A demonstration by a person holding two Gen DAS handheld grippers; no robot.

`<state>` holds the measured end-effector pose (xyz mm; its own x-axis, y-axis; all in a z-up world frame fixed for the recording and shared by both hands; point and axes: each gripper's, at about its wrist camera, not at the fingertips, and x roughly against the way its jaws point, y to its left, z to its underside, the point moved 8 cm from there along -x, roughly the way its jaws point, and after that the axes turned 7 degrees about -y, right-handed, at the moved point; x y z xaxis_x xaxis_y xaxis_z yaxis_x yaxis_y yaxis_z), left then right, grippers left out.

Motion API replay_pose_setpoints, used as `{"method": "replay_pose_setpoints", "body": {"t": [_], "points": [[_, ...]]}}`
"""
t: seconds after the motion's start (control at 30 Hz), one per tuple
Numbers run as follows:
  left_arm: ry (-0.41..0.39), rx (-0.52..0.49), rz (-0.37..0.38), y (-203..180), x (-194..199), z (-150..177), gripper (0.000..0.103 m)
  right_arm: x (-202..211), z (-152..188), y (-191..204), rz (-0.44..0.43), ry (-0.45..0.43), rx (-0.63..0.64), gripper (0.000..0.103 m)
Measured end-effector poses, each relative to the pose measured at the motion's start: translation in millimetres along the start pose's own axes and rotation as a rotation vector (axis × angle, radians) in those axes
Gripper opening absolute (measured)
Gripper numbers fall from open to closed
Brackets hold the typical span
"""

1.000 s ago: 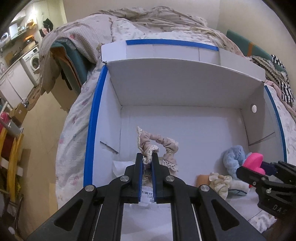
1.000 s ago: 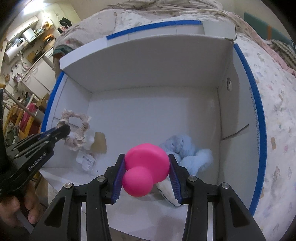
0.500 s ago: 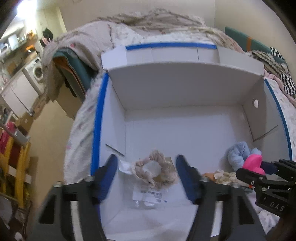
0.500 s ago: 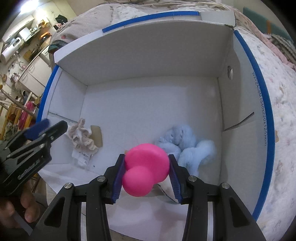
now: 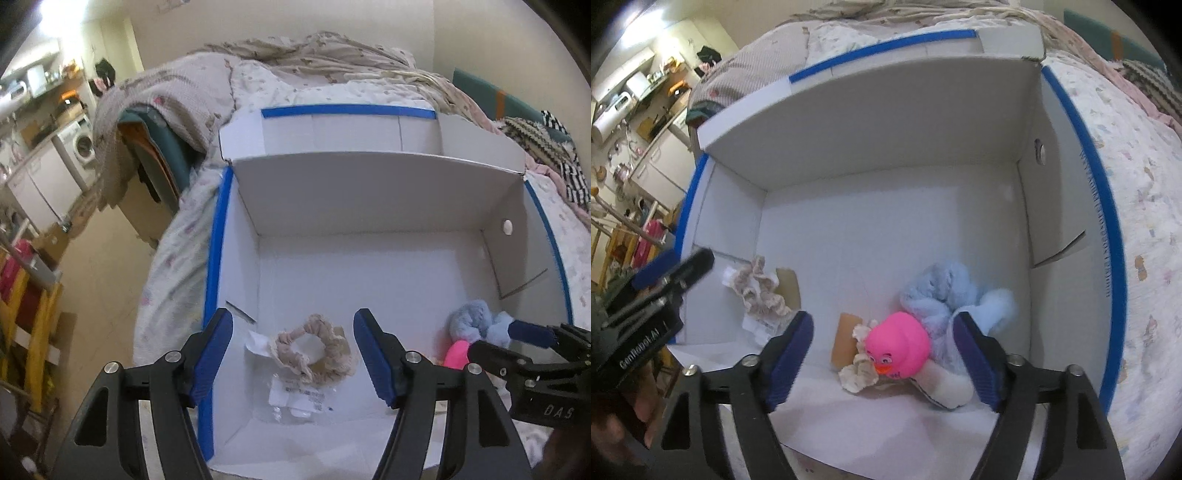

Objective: Organize soft objects

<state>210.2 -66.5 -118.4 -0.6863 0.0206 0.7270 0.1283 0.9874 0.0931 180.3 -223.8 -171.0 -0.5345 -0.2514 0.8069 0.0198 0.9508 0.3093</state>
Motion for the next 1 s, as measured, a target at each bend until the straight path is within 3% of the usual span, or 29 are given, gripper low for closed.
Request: {"method": "replay_pose_setpoints", "body": {"t": [0.03,0.1,0.33,0.53,0.83,1.0], "points": [[0.003,-0.002,0.002,0,0,1,0.065,2,-2,1,-0.004,-0.013,-0.003,0.099],[-0.001,-0.015,-0.005,-1,3,3,0.065,7,-5,2,-0.013,-0.041,-0.001,0.103],[-0.02,0.027,0.027,3,23,1,0.065,19,-13,0,-0.009,-0.108,-0.022,0.103],[-0.082,0.012,0.041,5,53,-2,0.065,33,-5,1,0.017,-0.127,-0.002,0.103],[-0.082,0.074,-0.002,31,83,22,0.065,67,14,10,0.024,-0.167,0.05,0.103],[-0.062,0.097,-0.015,44,91,44,0.065,74,34,13,0.018,-0.146,0.061,0.103]]}}
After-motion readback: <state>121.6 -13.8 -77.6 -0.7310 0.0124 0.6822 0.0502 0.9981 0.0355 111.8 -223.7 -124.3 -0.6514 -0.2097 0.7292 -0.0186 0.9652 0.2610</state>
